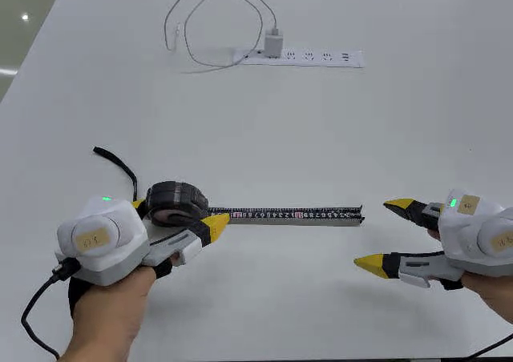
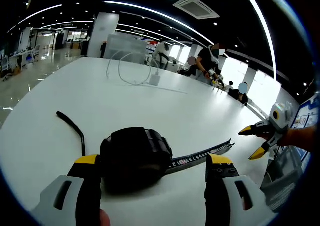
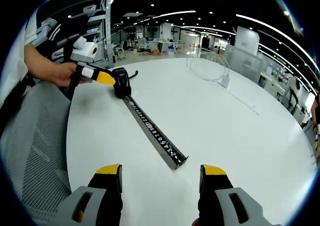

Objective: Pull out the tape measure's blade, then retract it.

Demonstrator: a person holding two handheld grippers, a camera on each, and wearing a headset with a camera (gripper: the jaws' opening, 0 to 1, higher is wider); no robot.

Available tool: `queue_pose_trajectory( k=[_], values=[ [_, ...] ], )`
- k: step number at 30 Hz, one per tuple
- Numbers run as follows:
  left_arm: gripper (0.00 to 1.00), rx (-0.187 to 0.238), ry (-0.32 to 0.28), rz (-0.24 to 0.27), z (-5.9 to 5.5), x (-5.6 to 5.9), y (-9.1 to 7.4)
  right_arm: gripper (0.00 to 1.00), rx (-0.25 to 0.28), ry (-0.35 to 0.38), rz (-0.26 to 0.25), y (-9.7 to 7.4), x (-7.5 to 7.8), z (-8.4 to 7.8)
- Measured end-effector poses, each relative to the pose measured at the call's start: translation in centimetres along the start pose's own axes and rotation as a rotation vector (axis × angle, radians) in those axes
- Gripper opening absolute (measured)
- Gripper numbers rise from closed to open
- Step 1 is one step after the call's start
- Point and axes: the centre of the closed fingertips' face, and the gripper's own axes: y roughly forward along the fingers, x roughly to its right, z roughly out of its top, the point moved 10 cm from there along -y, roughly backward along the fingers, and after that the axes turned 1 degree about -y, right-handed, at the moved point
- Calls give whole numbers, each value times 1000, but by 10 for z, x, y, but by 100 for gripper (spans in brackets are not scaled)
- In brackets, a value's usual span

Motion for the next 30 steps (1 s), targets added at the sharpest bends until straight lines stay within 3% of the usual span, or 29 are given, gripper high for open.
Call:
queue_pose_trajectory(
  k=[16,30],
  values=[
    [75,-14,-10,100,1,0,6,42,-54,-97,60,11,23,7],
    [67,-35,-16,184,1,0,10,38,-104,-121,112,19,29,8]
  ],
)
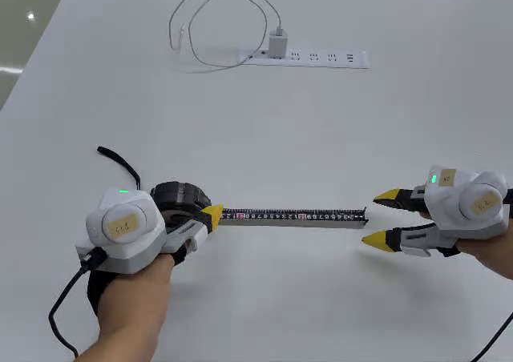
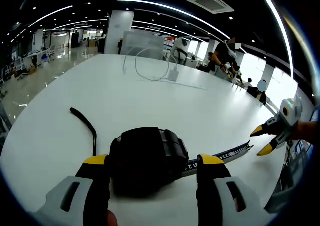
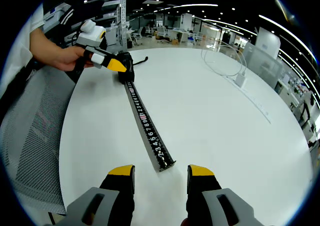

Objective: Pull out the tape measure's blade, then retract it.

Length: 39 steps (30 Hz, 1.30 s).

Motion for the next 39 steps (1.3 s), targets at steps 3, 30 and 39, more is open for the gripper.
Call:
queue_pose_trajectory(
  k=[3,30,39],
  values=[
    [65,1,-15,11,0,-1,0,38,-4,-5,2,1,2,1],
    [61,-19,-33,32,0,-4,5,34,-55,-81,52,10,13,4],
    [61,-20,-36,30,0,-3,4,26,-91,-126,85,15,16,8]
  ],
)
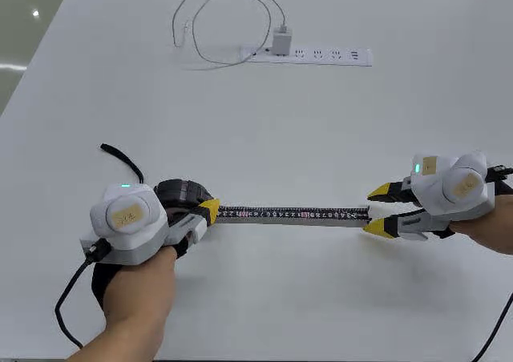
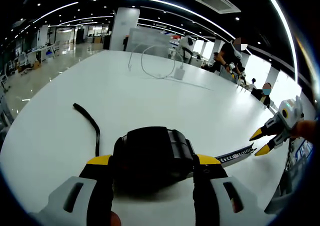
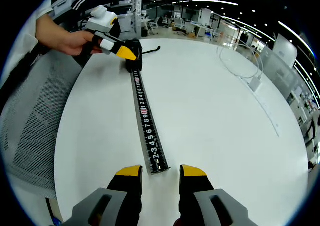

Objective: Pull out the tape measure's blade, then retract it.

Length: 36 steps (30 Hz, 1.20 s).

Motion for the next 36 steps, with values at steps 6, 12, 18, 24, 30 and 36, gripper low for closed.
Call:
queue_pose_trajectory(
  k=[6,12,18,24,30,36],
  values=[
    [61,-1,-1,-1,0,0,-1,22,-19,-29,18,3,2,1],
    [61,-3,-1,0,0,1,-1,17,-36,-57,38,8,2,1],
    [61,-4,-2,0,0,0,0,14,-47,-72,43,9,4,2],
    [61,-6,-1,0,0,0,0,12,-60,-81,63,11,5,1],
    [61,-8,-2,1,1,0,0,12,-70,-95,74,12,6,2],
    [61,-16,-3,6,1,0,1,11,-75,-106,71,11,5,2]
  ],
)
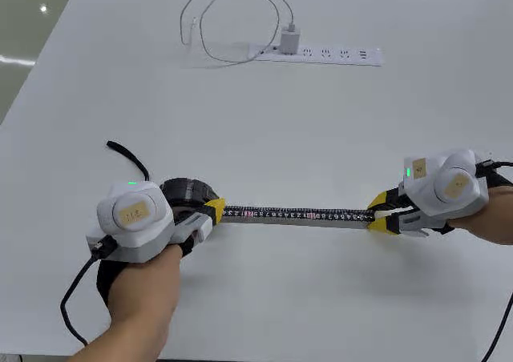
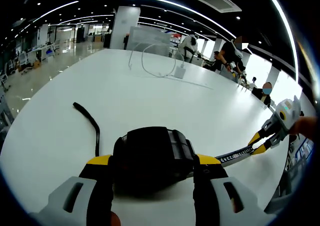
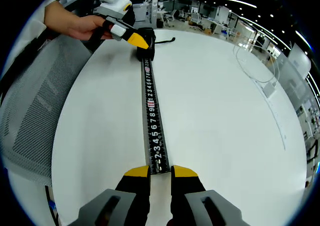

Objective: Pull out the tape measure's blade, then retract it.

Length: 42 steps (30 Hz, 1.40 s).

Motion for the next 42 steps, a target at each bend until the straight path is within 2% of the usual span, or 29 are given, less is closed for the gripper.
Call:
queue_pose_trajectory(
  k=[21,42],
  values=[
    [59,-33,17,1,2,0,-1,10,-9,6,23,1,1,2],
    [58,-38,12,-8,2,0,-2,9,-21,-3,27,2,2,5]
  ],
)
